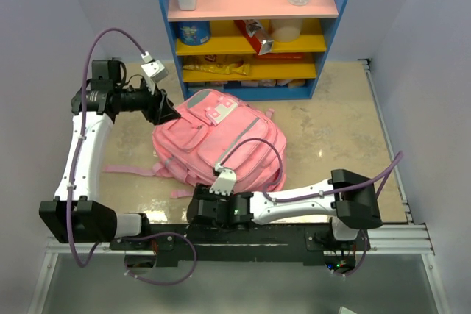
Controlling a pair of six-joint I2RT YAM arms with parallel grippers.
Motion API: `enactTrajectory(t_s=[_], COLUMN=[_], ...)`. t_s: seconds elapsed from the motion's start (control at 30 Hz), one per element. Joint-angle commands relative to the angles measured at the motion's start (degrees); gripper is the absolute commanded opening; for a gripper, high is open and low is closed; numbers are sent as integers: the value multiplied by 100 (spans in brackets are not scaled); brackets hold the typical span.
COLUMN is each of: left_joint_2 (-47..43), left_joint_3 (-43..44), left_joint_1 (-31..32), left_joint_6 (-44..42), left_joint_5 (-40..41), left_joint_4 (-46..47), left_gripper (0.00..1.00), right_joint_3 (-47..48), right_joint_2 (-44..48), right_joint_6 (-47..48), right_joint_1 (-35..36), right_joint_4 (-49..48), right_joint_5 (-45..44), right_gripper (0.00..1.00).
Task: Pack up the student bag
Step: Adjust the student bag at the center of the board.
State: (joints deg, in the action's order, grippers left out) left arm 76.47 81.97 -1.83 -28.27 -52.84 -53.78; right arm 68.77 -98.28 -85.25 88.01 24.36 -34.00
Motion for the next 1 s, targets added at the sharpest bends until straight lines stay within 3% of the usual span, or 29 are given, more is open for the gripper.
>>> enactTrajectory(t_s=[0.0, 0.2, 0.3, 0.43, 0.6, 0.77, 0.97], left_joint_2=[-412, -686, -695, -686, -616, -554, -589], left_joint_3=[108, 47, 73, -67, -243, -305, -401], left_joint_1=[-81, -151, -204, -292, -345, -354, -354], left_joint_6=[-274, -565, -723, -934, -1040, -1049, -1075], left_joint_5=[186, 151, 116, 63, -42, -156, -183], left_joint_4=[-185, -528, -721, -844, -801, -757, -757], left_gripper=[58, 59, 59, 58, 57, 57, 56], right_joint_3=[127, 1207, 1604, 1657, 1429, 778, 1093], right_joint_2=[-200, -1341, -1694, -1686, -1362, -1071, -1246], right_joint_6=[-2609, -2821, -2751, -2777, -2829, -2988, -2681], right_joint_1=[-143, -574, -715, -741, -732, -724, -723], right_joint_4=[1220, 1465, 1598, 1712, 2239, 2029, 2152], right_joint_5=[-669, -476, -502, -660, -802, -775, -907], right_gripper=[68, 66, 58, 44, 43, 35, 21])
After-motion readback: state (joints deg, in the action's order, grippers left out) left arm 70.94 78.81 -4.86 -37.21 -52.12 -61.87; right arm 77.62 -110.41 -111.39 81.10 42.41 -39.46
